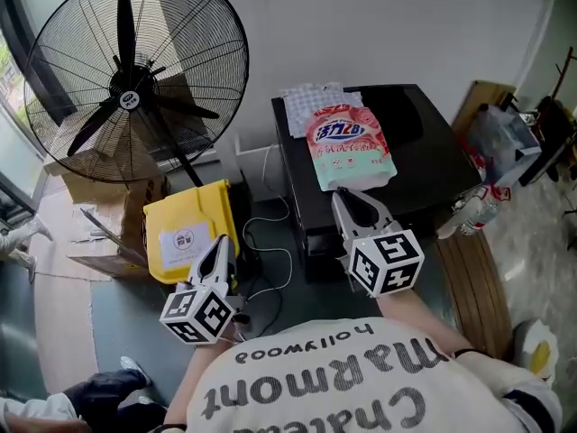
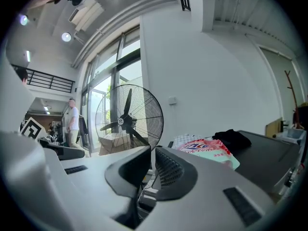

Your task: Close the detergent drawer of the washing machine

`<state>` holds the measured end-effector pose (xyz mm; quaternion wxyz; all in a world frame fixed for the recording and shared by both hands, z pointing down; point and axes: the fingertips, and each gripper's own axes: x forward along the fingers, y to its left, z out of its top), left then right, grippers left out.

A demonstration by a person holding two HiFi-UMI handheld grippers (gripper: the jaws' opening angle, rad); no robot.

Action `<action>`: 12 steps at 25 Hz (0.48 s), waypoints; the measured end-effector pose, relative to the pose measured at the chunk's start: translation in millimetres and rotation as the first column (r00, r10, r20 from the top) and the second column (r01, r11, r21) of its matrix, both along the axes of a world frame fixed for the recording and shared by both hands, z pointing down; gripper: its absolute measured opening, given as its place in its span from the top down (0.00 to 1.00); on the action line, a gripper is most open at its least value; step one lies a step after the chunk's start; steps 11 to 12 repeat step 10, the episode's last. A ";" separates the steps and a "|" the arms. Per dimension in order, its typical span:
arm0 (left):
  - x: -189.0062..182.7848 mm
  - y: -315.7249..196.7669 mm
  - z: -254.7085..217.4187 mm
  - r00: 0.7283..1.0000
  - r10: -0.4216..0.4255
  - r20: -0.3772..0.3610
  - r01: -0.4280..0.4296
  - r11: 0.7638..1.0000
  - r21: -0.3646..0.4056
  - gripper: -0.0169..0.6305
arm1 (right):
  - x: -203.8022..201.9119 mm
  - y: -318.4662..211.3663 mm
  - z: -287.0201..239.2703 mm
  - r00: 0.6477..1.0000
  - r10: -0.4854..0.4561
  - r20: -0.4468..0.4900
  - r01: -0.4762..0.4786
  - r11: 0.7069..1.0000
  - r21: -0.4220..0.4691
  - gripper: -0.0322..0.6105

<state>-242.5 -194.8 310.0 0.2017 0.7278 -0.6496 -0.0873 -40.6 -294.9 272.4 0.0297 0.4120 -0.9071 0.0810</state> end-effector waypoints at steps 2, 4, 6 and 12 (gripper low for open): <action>0.3 0.4 -0.2 1.000 -0.008 0.004 0.008 1.000 -0.004 0.96 | 0.9 -0.6 0.2 1.000 -0.003 0.004 0.003 1.000 -0.009 0.87; 0.0 1.3 -0.4 1.000 -0.015 0.007 0.015 1.000 -0.005 0.96 | 2.3 -1.0 0.3 1.000 -0.003 0.009 0.003 1.000 -0.015 0.87; -0.5 2.2 -0.9 1.000 -0.020 0.006 0.020 1.000 -0.002 0.96 | 3.5 -1.1 0.2 1.000 -0.002 0.011 0.003 1.000 -0.016 0.87; -0.9 4.7 -1.7 1.000 -0.028 0.006 0.028 1.000 0.006 0.96 | 4.8 0.3 2.3 1.000 -0.001 0.009 0.001 1.000 -0.013 0.87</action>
